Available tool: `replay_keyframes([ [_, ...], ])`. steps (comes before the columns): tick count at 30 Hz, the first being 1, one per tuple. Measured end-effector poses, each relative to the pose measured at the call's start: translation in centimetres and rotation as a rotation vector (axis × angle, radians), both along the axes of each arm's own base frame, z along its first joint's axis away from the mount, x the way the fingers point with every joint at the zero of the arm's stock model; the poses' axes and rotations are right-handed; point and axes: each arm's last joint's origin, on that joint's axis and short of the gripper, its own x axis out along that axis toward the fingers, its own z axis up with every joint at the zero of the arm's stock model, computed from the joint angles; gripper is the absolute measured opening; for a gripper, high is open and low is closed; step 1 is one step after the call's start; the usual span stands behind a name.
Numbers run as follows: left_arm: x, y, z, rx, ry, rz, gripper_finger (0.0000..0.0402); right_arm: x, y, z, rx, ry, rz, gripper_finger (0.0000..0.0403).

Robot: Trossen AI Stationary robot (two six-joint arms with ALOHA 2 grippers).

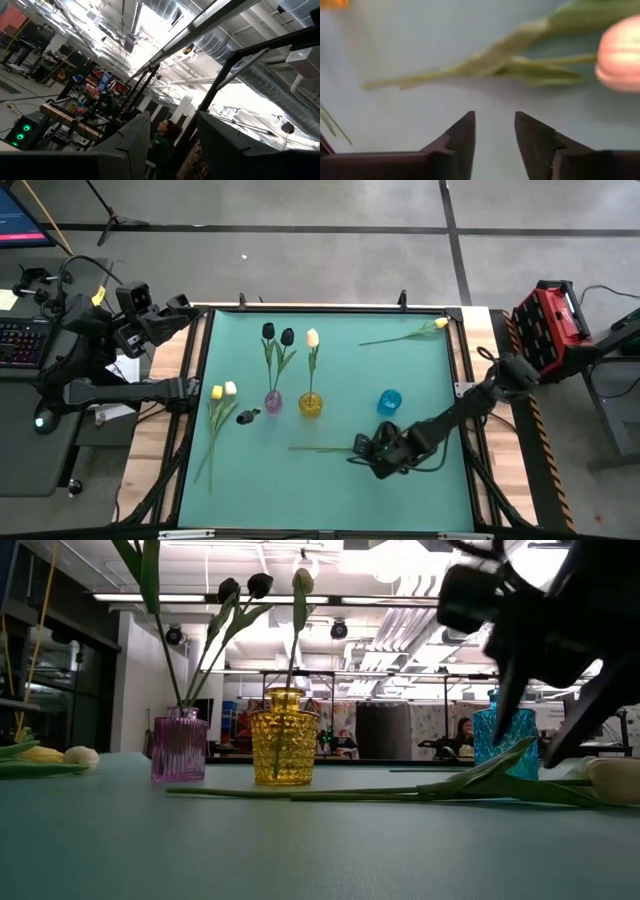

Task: Sort flowers into vase by color
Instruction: Put the right white tulip into the yellow vase

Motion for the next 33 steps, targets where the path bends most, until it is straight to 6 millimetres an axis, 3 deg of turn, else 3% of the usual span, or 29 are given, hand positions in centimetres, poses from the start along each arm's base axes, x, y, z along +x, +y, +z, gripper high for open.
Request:
replay_keyframes([
  [7, 0.0, 0.0, 0.0, 0.001, 0.000, 0.000, 0.0151, 0.6, -1.3, -0.1, 0.045, 0.037, -0.057, 0.0211],
  [12, 0.0, 0.0, 0.0, 0.001, 0.000, 0.000, 0.0151, 0.9, -2.2, -0.2, 0.034, 0.058, -0.064, 0.0239],
  [25, 0.0, 0.0, 0.0, 0.003, 0.000, 0.000, 0.0151, -1.1, -3.5, -0.9, 0.018, 0.337, -0.077, 0.0226],
  [33, 0.0, 0.0, 0.0, 0.002, 0.000, -0.001, 0.0151, -1.3, -4.0, -1.0, -0.001, 0.376, -0.077, 0.0188],
])
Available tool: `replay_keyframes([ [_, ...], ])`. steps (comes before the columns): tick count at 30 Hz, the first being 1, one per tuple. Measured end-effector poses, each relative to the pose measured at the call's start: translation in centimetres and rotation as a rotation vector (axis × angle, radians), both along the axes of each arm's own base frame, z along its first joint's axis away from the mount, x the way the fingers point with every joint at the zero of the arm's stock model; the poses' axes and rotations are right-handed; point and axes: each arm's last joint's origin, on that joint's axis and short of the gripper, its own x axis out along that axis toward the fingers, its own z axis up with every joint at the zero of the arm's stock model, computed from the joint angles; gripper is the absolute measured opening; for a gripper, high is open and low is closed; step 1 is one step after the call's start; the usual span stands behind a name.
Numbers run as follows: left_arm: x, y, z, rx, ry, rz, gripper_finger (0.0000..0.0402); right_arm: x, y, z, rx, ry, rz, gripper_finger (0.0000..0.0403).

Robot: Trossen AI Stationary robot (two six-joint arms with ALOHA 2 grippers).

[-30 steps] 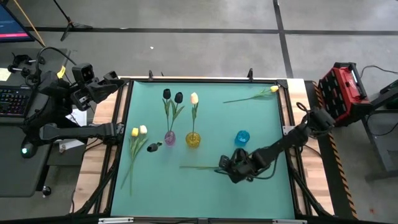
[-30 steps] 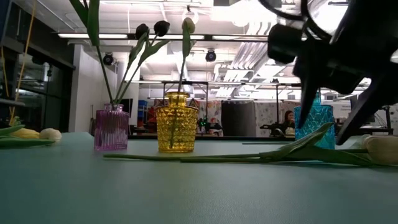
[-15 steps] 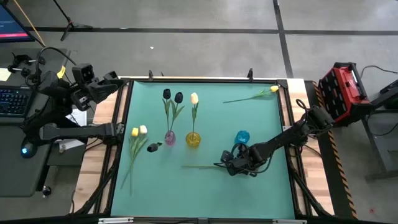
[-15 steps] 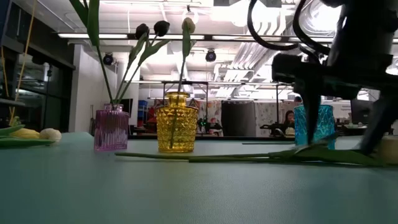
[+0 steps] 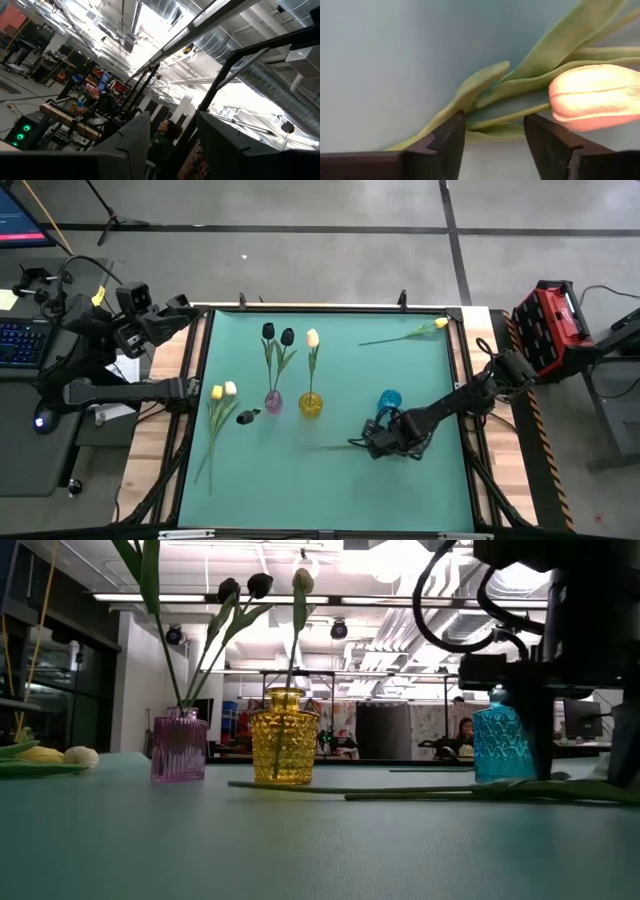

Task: Sort flowers into vase by color
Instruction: Put the right white tulip into the yellow vase

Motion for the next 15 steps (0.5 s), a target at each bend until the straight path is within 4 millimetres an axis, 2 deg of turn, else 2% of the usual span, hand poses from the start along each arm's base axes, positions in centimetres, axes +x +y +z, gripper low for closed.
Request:
replay_keyframes([
  [7, 0.0, 0.0, 0.0, -0.023, 0.000, -0.010, 0.0151, 0.8, 0.2, 0.1, 0.042, -0.077, -0.028, 0.0144],
  [15, 0.0, -0.1, 0.0, -0.036, 0.005, -0.052, 0.0151, 2.0, -0.6, 1.0, 0.063, -0.121, -0.085, 0.0140],
])
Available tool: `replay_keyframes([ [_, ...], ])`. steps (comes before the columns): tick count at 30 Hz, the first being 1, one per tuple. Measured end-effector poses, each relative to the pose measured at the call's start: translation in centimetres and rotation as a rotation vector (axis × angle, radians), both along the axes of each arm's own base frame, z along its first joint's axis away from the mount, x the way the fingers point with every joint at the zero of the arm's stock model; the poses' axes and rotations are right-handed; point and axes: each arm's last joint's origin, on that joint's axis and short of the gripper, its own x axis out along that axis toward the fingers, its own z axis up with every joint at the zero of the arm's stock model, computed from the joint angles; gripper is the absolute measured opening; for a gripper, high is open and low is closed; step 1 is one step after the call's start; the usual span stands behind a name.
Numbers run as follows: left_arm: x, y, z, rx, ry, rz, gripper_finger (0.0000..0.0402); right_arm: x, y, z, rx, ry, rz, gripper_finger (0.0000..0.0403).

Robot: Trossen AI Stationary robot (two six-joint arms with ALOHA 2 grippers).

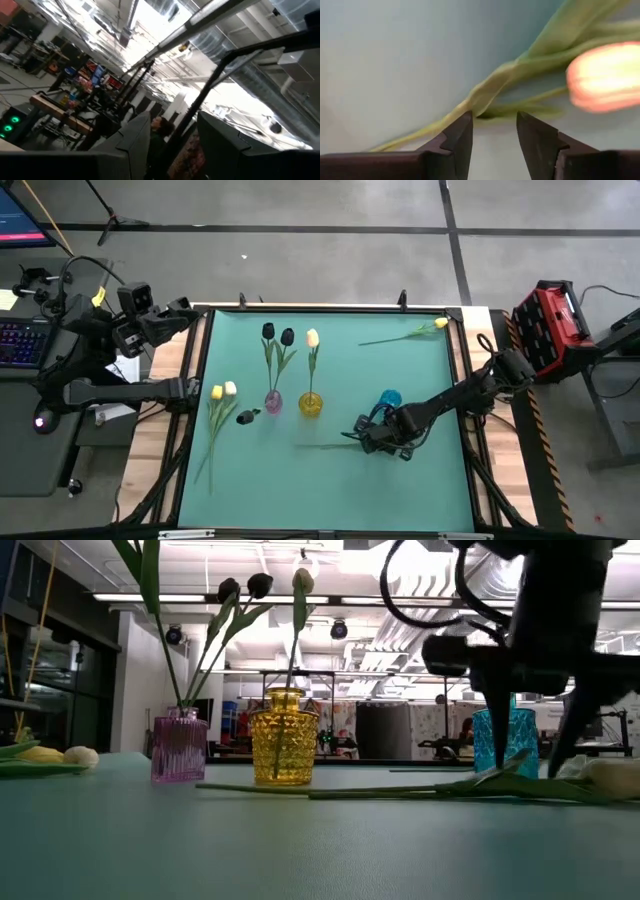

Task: Sort flowers into vase by color
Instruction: Put the right white tulip into the yellow vase

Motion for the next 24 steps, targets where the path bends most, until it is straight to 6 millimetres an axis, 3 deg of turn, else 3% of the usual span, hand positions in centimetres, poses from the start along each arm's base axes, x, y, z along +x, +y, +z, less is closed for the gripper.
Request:
replay_keyframes([
  [8, 0.0, -0.2, 0.0, -0.006, 0.009, -0.068, 0.0151, 1.5, -0.6, 1.8, -0.007, -0.052, -0.043, 0.0140],
  [14, 0.0, -0.2, -0.1, 0.001, 0.022, -0.090, 0.0151, 2.0, -1.4, 1.1, -0.005, -0.030, -0.067, 0.0140],
  [24, 0.3, -0.1, -0.9, -0.023, 0.110, -0.086, 0.0151, 2.7, -0.7, -0.3, 0.065, -0.018, -0.045, 0.0140],
])
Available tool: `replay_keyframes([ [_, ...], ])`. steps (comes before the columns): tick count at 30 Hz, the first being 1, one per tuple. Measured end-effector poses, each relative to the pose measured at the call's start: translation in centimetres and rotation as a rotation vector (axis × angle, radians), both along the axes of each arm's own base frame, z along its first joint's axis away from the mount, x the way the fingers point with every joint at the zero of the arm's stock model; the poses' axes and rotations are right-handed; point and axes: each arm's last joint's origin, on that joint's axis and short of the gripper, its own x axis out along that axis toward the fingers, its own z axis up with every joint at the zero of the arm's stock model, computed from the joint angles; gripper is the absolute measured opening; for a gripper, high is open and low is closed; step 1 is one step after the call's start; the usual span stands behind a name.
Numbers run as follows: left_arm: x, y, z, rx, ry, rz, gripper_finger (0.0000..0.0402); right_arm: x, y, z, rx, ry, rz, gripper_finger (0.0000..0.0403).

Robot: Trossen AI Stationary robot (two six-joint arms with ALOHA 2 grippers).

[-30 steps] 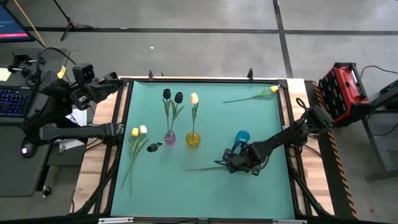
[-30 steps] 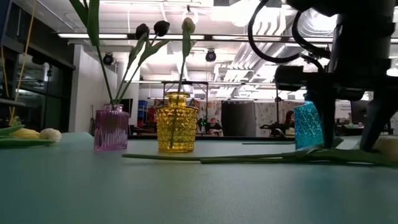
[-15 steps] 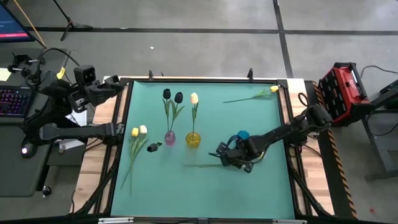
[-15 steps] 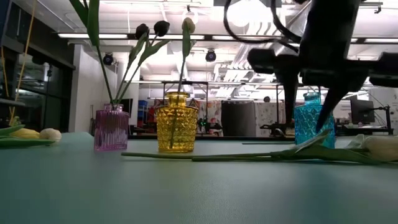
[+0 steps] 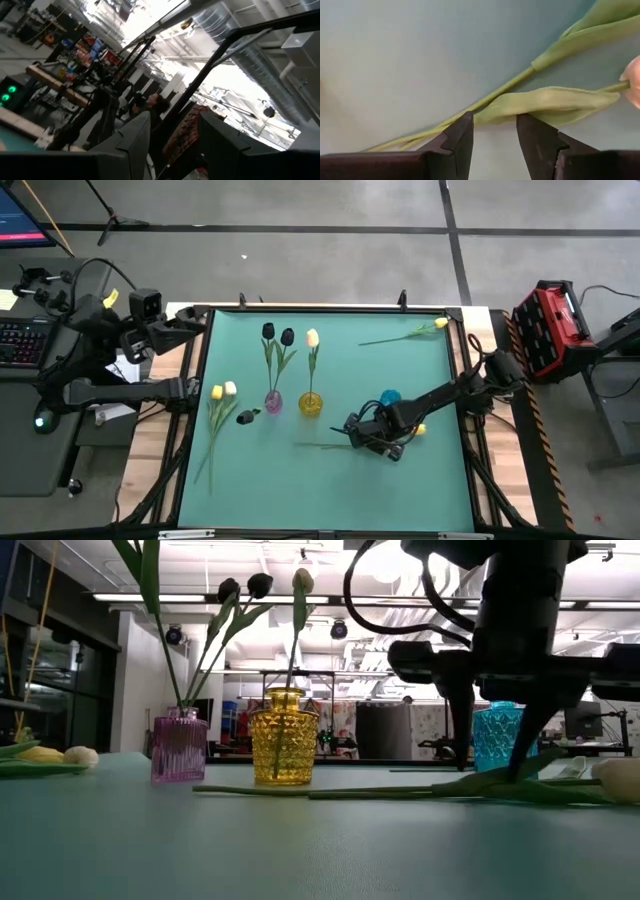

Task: Sort flowers into vase by color
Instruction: Put the right white tulip into the yellow vase

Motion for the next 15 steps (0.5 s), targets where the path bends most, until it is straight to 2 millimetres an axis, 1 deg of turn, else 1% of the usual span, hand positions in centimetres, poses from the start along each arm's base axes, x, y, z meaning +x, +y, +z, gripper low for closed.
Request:
replay_keyframes([
  [7, 0.2, 0.0, -0.5, -0.016, 0.054, 0.000, 0.0151, -0.5, -0.1, -0.2, -0.014, 0.061, 0.010, 0.0140],
  [12, 0.2, 0.1, -0.7, -0.021, 0.071, 0.000, 0.0151, -0.6, 0.6, -0.9, -0.017, 0.076, 0.047, 0.0140],
  [15, 0.2, 0.1, -0.7, -0.021, 0.072, 0.001, 0.0151, -0.7, 1.2, -1.0, -0.017, 0.072, 0.073, 0.0140],
])
